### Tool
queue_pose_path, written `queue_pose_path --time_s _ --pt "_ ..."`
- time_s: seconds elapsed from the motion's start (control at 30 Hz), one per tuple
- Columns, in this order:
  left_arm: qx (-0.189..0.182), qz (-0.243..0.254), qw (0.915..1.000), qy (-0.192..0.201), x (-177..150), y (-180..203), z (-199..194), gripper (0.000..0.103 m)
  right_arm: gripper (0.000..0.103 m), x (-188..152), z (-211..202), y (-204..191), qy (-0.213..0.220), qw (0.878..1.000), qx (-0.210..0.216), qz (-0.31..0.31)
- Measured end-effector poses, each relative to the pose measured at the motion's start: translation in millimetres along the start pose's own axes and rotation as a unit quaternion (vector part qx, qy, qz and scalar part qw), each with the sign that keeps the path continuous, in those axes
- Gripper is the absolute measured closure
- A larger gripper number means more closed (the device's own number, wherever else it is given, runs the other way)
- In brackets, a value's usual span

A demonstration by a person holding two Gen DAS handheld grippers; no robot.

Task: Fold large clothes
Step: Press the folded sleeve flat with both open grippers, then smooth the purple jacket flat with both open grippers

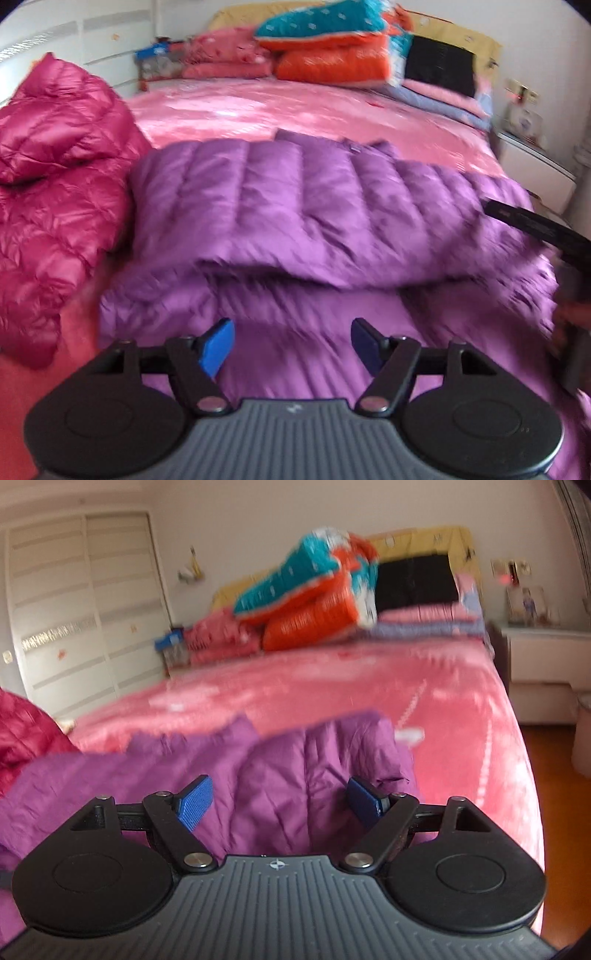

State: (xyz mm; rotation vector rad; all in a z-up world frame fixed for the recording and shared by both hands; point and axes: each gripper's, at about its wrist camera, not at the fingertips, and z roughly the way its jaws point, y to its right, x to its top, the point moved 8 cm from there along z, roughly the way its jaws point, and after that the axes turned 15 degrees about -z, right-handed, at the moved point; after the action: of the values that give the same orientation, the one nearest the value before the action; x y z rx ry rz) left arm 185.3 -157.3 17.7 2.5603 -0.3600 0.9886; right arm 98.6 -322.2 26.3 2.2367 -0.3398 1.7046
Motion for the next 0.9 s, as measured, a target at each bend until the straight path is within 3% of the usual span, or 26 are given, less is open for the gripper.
queue_pose_path --time_s 0.13,0.2,0.37,0.5,0.67,0.9 --pt "-0.047 0.027 0.9980 0.034 15.8 24.9 -17.1 0.032 0.003 -2.3 2.1 1.4 0.001 1.000 -0.007 0.005" --pt "-0.051 0.039 0.9960 0.062 34.6 31.6 -9.5 0.029 0.003 2.5 -0.3 2.3 0.010 1.000 -0.010 0.004" --pt "0.012 0.017 0.9930 0.117 79.0 9.7 44.6 0.029 0.002 12.6 2.0 3.6 0.027 0.999 -0.027 -0.028" --pt "0.074 0.032 0.9860 0.145 92.2 -8.1 80.5 0.029 0.001 11.3 11.7 7.9 0.023 0.999 -0.025 -0.029" --pt "0.080 0.033 0.9832 0.161 94.7 -18.0 100.5 0.021 0.000 -0.6 34.2 9.4 -0.023 0.999 -0.012 -0.043" --pt "0.077 0.022 0.9799 0.183 95.3 -27.9 123.5 0.009 0.000 -8.6 62.1 -1.0 -0.053 0.994 -0.036 -0.087"
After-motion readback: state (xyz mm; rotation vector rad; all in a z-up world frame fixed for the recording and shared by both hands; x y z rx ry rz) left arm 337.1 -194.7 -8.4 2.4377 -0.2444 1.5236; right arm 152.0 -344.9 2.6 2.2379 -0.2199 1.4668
